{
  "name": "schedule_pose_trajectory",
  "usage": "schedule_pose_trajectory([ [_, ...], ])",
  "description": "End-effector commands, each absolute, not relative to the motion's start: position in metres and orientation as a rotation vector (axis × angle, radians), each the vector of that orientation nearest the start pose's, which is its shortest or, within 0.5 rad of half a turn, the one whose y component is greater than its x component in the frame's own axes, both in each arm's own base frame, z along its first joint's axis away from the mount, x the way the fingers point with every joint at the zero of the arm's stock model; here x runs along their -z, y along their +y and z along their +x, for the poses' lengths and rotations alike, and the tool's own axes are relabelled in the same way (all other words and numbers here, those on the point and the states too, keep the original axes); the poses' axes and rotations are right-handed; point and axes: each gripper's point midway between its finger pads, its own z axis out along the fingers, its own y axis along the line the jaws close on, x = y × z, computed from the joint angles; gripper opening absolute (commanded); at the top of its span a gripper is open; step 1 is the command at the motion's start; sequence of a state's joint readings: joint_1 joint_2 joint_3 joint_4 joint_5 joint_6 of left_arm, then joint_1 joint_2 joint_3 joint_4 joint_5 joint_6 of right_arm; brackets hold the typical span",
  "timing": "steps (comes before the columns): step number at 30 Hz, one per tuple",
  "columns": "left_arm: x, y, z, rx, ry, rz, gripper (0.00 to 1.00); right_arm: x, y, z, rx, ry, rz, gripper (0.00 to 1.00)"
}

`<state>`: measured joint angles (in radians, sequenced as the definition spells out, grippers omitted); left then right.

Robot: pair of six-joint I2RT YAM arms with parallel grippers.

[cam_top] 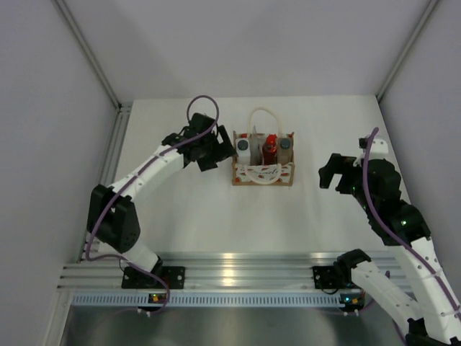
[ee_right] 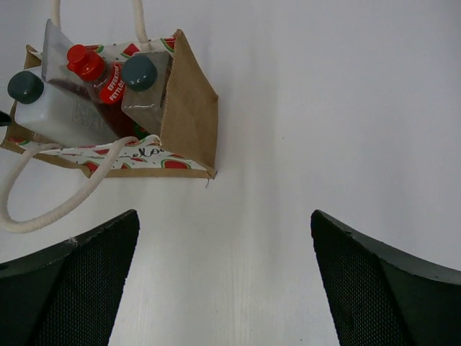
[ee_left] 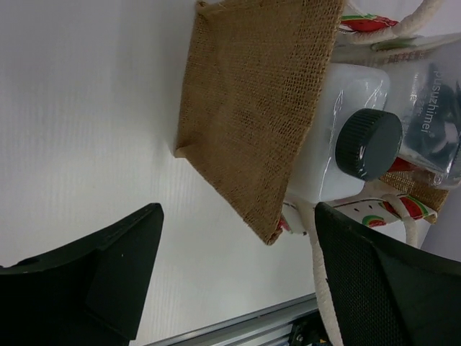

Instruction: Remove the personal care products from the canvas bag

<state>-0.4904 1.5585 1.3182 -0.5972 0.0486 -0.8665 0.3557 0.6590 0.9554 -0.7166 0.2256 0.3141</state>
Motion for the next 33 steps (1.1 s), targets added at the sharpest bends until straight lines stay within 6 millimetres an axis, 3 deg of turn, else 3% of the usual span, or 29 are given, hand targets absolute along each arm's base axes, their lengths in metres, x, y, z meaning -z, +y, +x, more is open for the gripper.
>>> schedule_pose_trajectory([
  [1,-0.198,-0.264,0.364,0.744,2.418,-0.367,0.89,-0.278,0.066,0.237,-0.257,1.943,0.070,1.00],
  [4,-0.197,-0.277,0.363,0.751,2.402,-0.330,0.86,-0.274,0.068,0.238,-0.258,1.958,0.054,0.99],
  [6,-0.193,-0.281,0.361,0.729,2.407,-0.320,0.75,-0.273,0.068,0.238,-0.256,1.961,0.052,1.00],
  [10,-0.172,-0.269,0.358,0.643,2.426,-0.363,0.72,-0.272,0.072,0.240,-0.278,1.970,0.053,0.99],
  [13,-0.161,-0.261,0.357,0.585,2.432,-0.376,0.62,-0.278,0.081,0.244,-0.318,1.969,0.033,1.00],
  [15,-0.158,-0.259,0.357,0.565,2.436,-0.370,0.61,-0.282,0.087,0.246,-0.352,1.965,0.016,1.00],
  [16,-0.156,-0.258,0.358,0.558,2.435,-0.368,0.47,-0.286,0.095,0.246,-0.395,1.961,-0.013,1.00],
  [19,-0.149,-0.254,0.359,0.521,2.443,-0.369,0.44,-0.303,0.120,0.248,-0.528,1.925,-0.095,0.99],
  [23,-0.144,-0.251,0.357,0.502,2.447,-0.374,0.16,-0.324,0.155,0.254,-0.677,1.879,-0.197,0.99],
  [25,-0.143,-0.250,0.356,0.504,2.449,-0.379,0.10,-0.328,0.167,0.270,-0.666,1.900,-0.192,0.99],
  [26,-0.143,-0.250,0.355,0.503,2.449,-0.386,0.03,-0.329,0.183,0.270,-0.683,1.911,-0.233,0.97],
  [28,-0.145,-0.249,0.355,0.503,2.442,-0.398,0.00,-0.327,0.203,0.288,-0.652,1.946,-0.241,0.95],
  [30,-0.146,-0.249,0.355,0.505,2.437,-0.418,0.00,-0.324,0.227,0.292,-0.631,1.968,-0.267,0.92],
  [31,-0.147,-0.247,0.354,0.504,2.430,-0.430,0.00,-0.321,0.235,0.307,-0.571,1.983,-0.234,0.92],
  [33,-0.147,-0.245,0.353,0.502,2.421,-0.469,0.00,-0.317,0.260,0.310,-0.560,1.998,-0.254,0.89],
])
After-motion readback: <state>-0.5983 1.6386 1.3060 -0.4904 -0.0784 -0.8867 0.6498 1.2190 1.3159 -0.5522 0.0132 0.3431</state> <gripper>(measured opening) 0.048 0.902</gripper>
